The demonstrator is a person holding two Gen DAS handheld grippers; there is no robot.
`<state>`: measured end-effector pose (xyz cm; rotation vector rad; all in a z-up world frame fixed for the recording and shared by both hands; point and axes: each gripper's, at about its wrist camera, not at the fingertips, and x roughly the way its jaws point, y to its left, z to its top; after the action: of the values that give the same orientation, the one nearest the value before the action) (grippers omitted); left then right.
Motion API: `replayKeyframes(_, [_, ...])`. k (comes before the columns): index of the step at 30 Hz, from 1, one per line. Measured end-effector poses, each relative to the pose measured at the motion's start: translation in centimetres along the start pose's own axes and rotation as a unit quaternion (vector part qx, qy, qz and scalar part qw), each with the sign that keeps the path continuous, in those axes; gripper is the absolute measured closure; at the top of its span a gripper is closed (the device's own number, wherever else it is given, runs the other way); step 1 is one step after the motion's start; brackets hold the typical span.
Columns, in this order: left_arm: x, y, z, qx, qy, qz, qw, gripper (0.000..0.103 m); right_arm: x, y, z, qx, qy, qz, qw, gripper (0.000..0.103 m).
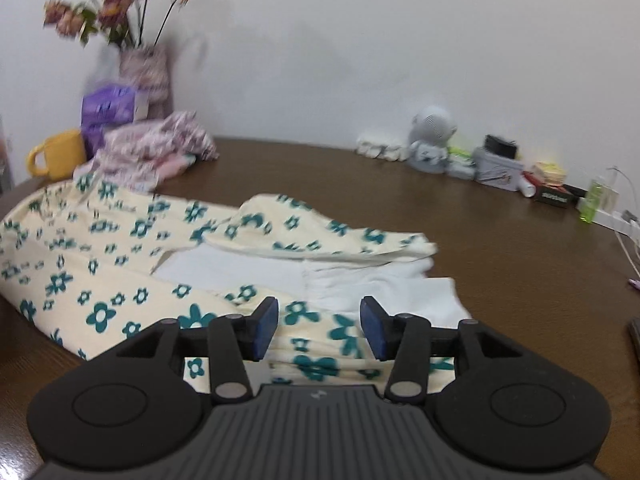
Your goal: Fold clothes
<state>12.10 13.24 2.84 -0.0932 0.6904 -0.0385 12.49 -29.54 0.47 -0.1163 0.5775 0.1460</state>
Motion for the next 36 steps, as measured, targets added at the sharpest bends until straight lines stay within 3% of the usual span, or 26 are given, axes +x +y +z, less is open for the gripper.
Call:
replayKeyframes(10, [1.7,-0.4,0.0,0.048,0.026,-0.003,0.9985,0.049,3.1,-0.2,-0.4,0.027,0.059,0.001,0.998,0.05])
replayKeyframes(36, [-1.2,-0.8,-2.2,0.073,0.032,0.0,0.9969,0.049,0.3,0.7,-1.4,0.011,0.069,0.007,0.998,0.05])
